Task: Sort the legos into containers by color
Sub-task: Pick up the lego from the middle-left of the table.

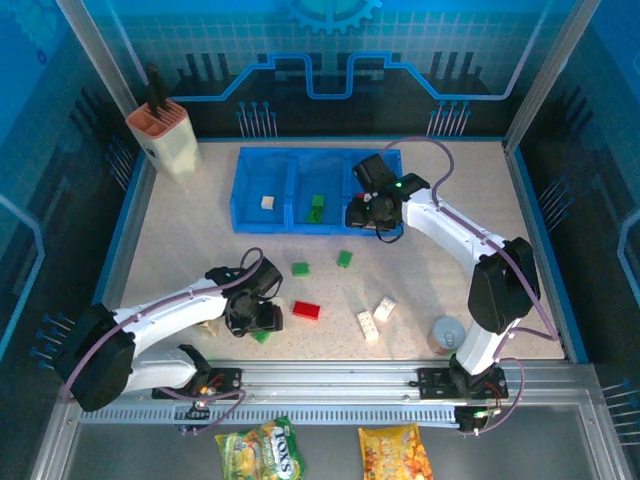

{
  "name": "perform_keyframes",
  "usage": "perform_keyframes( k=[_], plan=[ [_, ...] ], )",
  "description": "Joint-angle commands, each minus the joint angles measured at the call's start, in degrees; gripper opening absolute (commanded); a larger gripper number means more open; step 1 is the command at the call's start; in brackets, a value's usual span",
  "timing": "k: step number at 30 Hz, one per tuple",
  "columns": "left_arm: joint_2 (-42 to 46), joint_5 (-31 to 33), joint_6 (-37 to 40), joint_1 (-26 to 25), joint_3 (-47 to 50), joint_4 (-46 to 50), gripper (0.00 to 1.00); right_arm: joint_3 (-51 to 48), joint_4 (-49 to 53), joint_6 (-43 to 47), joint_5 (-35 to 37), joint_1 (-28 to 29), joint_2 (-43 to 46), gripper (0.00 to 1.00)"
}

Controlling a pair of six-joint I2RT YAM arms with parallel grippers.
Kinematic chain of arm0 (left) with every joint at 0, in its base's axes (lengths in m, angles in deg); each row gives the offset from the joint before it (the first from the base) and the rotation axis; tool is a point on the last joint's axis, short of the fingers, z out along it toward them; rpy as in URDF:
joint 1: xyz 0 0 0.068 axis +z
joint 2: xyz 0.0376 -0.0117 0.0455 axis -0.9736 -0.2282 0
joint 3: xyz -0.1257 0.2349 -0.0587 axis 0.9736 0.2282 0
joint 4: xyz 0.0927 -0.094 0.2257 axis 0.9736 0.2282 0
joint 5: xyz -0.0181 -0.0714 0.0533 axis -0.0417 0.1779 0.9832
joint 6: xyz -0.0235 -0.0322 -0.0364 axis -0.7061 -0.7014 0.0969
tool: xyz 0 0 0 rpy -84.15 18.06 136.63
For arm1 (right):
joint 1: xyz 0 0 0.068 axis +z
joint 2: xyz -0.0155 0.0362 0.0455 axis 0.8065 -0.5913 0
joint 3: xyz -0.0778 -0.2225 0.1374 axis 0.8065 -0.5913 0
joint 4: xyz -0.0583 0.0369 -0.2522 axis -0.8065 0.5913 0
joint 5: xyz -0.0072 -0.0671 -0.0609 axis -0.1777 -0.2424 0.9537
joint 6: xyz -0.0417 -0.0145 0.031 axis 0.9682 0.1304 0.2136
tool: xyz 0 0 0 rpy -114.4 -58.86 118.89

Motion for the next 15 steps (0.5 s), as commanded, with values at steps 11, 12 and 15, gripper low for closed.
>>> perform_keyframes(
  k=[11,12,15],
  plan=[
    [-4.42,3.49,-4.19,-6.33,-0.54,0.24,0.52,-1.49,0.03,0.09,-0.66,-0.48,2.08,0.52],
    [-4.97,3.88,-4.15,-6.61,-0.89,0.39,0.52,-1.58,0.03,0.09,-0.65,-0.51,2.08,0.52],
    [-6.92,5.00,-3.90,-7.45,-1.82,0.62,0.51,-1.69,0.15,0.03,-0.66,-0.51,2.21,0.52]
  ],
)
